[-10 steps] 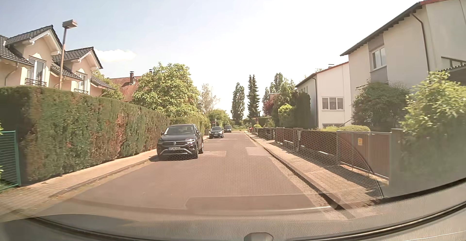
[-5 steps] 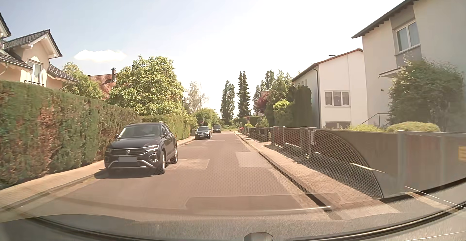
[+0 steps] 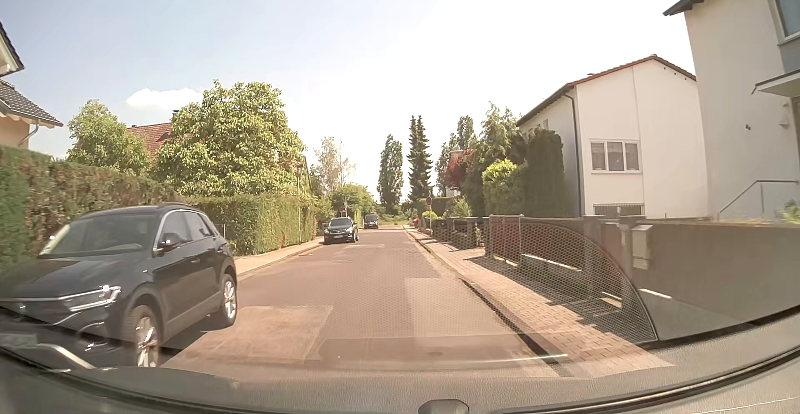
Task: Follow the waypoints while adhering to traffic rules and regulations
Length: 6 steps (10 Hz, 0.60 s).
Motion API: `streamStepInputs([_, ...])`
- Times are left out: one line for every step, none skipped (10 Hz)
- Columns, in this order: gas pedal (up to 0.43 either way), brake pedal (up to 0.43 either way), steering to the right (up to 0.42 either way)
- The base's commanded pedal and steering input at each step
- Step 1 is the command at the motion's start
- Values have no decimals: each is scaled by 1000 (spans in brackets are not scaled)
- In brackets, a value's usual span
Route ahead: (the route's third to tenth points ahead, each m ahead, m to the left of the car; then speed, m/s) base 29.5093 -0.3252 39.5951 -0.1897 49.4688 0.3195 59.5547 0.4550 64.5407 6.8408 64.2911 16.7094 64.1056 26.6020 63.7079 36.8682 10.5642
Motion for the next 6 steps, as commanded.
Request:
streamStepInputs([280, 0, -17])
streamStepInputs([248, 0, -18])
streamStepInputs([209, 0, -18])
streamStepInputs([157, 0, -18])
streamStepInputs([150, 0, -18])
streamStepInputs([47, 0, -17])
